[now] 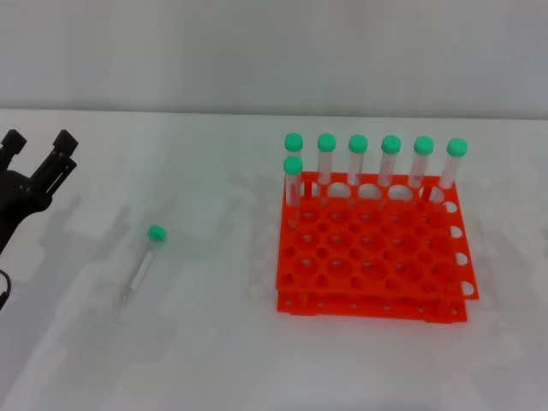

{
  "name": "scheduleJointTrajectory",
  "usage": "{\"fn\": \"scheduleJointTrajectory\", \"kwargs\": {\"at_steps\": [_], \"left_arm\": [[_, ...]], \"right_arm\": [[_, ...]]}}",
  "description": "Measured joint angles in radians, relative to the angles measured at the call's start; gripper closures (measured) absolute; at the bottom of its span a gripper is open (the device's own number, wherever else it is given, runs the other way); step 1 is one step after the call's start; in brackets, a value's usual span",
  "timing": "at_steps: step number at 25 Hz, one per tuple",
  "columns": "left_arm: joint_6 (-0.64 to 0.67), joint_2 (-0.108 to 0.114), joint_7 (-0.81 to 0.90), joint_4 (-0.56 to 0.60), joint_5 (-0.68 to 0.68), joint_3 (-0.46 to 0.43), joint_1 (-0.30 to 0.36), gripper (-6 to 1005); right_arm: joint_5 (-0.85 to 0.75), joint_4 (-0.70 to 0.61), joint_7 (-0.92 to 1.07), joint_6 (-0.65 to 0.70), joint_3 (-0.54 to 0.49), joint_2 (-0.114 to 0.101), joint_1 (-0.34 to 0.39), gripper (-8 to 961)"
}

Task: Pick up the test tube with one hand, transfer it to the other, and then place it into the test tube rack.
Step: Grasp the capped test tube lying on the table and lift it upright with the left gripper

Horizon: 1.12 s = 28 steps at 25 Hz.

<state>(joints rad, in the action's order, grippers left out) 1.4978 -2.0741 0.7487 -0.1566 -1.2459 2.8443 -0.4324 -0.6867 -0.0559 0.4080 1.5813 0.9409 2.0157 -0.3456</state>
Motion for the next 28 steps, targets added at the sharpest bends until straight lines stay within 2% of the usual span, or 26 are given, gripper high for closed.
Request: {"fn": "scheduleJointTrajectory", "kwargs": {"at_steps": [18, 23, 28], "left_arm": [[-0.001, 0.003, 0.049, -0.008, 0.003, 0.001, -0.01, 107], [0.008, 0.007, 0.247, -0.134, 0.048, 0.001, -0.03, 108], [0.011, 0.027, 0.593, -0.347, 0.214, 0.002, -0.09, 108]], "right_arm": [[-0.001, -0.005, -0.006, -0.011, -0.008, 0.0, -0.006, 421], [0.0, -0.007, -0.007, -0.014, -0.009, 0.0, -0.002, 421], [0.0, -0.007, -0.009, -0.026, -0.008, -0.002, -0.001, 421]]}}
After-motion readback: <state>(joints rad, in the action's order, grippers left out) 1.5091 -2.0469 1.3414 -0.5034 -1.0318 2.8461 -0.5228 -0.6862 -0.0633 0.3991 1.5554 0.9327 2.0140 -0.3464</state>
